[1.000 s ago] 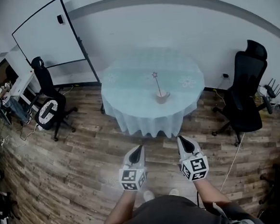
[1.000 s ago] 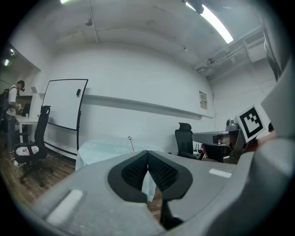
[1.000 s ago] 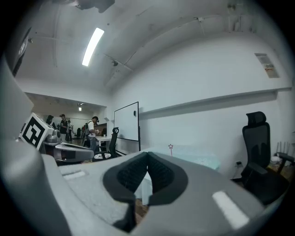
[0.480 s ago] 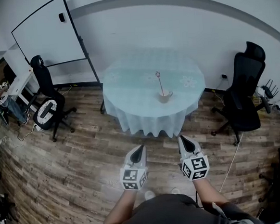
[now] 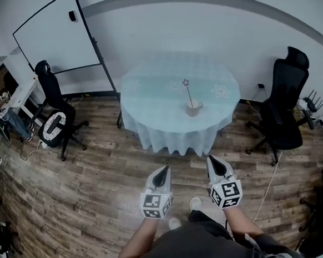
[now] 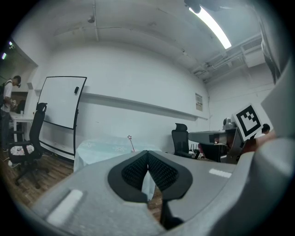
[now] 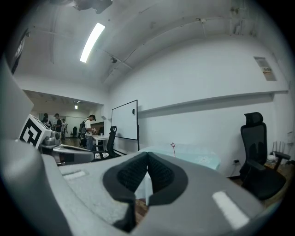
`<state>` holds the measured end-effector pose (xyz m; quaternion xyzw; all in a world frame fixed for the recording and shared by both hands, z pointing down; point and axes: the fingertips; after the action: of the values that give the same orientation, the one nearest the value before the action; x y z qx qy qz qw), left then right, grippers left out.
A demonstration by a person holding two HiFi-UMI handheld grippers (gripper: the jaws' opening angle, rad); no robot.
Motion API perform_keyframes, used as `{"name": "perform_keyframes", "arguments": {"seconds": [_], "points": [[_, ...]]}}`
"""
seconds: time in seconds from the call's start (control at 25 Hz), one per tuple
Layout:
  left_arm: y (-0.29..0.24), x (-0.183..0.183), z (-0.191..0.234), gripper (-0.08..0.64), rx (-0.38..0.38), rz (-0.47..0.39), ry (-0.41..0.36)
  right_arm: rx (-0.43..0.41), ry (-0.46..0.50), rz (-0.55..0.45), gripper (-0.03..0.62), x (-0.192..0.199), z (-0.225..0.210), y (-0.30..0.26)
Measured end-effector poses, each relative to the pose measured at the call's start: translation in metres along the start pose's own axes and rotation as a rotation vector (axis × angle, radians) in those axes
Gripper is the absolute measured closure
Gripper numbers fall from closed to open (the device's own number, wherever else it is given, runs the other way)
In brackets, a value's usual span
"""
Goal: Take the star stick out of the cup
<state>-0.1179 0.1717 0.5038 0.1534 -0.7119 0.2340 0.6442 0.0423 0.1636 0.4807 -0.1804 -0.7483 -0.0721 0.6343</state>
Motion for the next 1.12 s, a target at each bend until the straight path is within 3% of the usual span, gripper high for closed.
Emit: {"name": "perform_keyframes", "arguments": {"seconds": [0.28,1.12], "points": [[-0.035,0.001,-0.009,0.555,0.028,0.020,-0.016,-0.023,-0.004,0.001,0.589,-0.004,-0.017,-0.026],[-0.155,-0.009,-0.001,0.555,-0.051,0.079,-0.019,-0.144,-0.020,0.038,0.589,-0.014,-0.103,-0.116]]}}
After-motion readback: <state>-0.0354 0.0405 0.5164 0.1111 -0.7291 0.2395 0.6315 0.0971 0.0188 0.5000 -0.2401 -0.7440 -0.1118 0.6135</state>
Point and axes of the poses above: the fingertips, and each gripper's own axes: y backward along the fingers, z to its left, x out of its underside, and after that the axes turned 9 degrees about -y, right-handed
